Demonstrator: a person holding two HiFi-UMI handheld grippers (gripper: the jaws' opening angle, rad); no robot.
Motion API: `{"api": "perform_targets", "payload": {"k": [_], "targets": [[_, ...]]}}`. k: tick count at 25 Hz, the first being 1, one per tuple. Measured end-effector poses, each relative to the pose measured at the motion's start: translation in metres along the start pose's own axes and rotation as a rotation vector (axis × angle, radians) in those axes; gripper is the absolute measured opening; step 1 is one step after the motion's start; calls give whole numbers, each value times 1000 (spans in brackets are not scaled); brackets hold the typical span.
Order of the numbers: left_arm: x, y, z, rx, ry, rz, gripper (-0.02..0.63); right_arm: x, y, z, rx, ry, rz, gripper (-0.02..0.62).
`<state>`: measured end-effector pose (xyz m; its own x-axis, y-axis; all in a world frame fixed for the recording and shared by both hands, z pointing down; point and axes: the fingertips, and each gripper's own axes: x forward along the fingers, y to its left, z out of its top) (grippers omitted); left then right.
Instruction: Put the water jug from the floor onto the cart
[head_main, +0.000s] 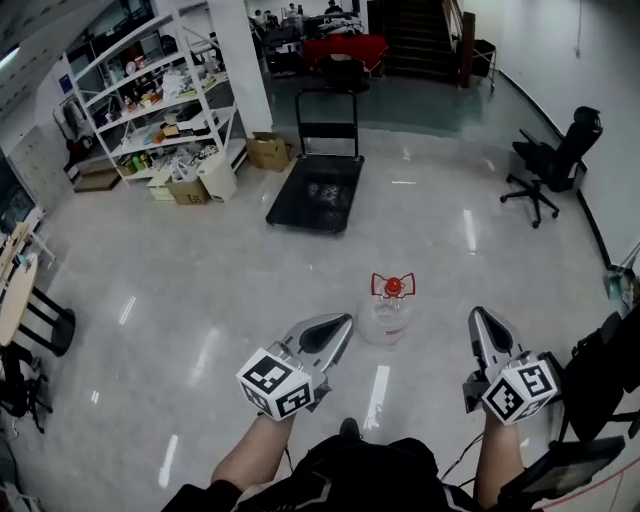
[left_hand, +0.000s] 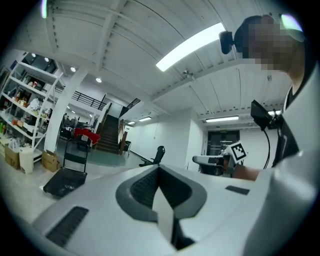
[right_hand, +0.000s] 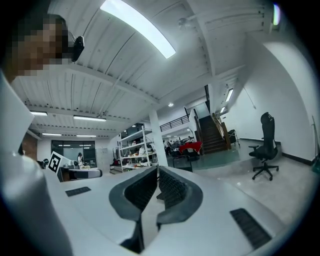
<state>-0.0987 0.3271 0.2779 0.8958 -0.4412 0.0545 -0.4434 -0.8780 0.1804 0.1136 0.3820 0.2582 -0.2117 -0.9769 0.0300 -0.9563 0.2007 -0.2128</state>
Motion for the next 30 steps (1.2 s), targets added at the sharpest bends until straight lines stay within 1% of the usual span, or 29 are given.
{"api": "perform_targets", "payload": {"k": [3, 6, 11, 14, 16, 18, 20, 22, 24, 27, 30], "targets": [[27, 39, 7, 13, 7, 6, 1, 43, -12, 2, -1, 11, 5, 3], [54, 66, 12, 25, 21, 4, 1, 77, -29, 2, 0, 27, 17, 3], [111, 124, 24, 59, 32, 50, 0, 141, -90, 11, 4, 15, 28, 3], [155, 156, 26, 57, 39, 74, 2, 189, -126, 15, -2, 17, 62, 3], [189, 170, 28, 43, 44, 79, 0, 219, -150, 18, 7, 22, 85, 3], [224, 178, 33, 44, 53, 67, 0, 244, -174, 24, 7, 32, 110, 3], [255, 182, 36, 53, 64, 48, 1, 263, -195, 26, 21, 46, 138, 3], [279, 192, 37, 41, 63, 56, 1, 280, -216, 23, 27, 65, 157, 3], [301, 210, 33, 11, 70, 83, 0, 298, -235, 19, 36, 82, 157, 4], [322, 235, 19, -25, 115, 90, 2, 324, -249, 9, 64, 108, 154, 5], [331, 255, -9, -56, 180, 90, 2, 344, -262, -19, 92, 160, 138, 6]]}}
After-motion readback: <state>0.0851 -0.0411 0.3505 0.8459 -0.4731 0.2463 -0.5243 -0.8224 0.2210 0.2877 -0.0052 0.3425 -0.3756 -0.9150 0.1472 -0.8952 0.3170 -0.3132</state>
